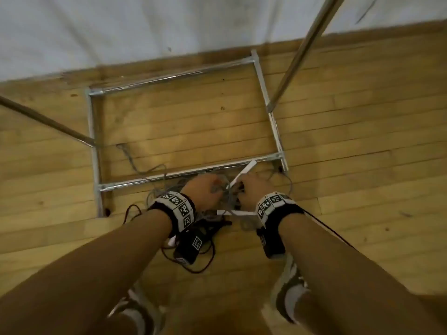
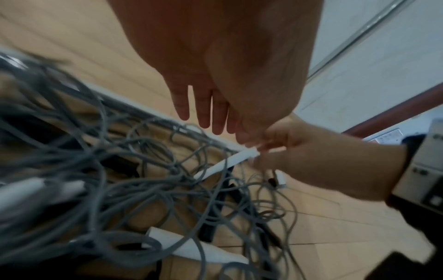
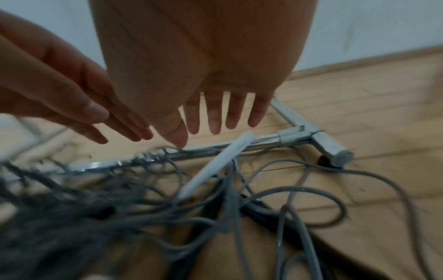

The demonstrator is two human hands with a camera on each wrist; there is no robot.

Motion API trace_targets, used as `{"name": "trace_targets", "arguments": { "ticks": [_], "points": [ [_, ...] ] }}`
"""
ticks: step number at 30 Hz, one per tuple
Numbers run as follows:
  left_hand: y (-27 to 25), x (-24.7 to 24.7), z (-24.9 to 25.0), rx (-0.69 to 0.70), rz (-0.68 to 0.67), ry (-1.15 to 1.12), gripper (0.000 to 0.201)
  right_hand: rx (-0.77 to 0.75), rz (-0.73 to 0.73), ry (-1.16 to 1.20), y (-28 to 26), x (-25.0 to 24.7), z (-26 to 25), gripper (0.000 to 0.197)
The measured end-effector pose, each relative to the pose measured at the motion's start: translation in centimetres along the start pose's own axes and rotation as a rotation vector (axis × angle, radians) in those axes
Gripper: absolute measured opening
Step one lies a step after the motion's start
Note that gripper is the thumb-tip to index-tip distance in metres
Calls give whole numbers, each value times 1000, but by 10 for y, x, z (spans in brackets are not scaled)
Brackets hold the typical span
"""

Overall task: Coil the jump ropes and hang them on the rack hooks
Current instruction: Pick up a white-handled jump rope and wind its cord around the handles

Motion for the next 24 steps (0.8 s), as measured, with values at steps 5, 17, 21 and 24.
{"name": "trace_targets", "arguments": {
  "ticks": [5,17,21,24],
  "points": [
    [81,58,-7,129,-5,118,25,-31,122,-292,67,17,41,46],
    [122,103,-24,52,40,352,44,-81,96,-486,63,48,67,22],
    [108,96,-21,41,92,383,19,-150,187,-506,47,27,52,25],
    [86,72,-16,46,189,325,23,-188,280,-529,28,1,41,25]
  ]
}}
Point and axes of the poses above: each hand's wrist, its own y-axis towards the middle knuckle, its own x-axis out of the palm, z = x × y, the point moved 9 cm from there along y, towards the middle knuckle, and after that the axes turned 12 degrees about -x, right-handed, at the moved point
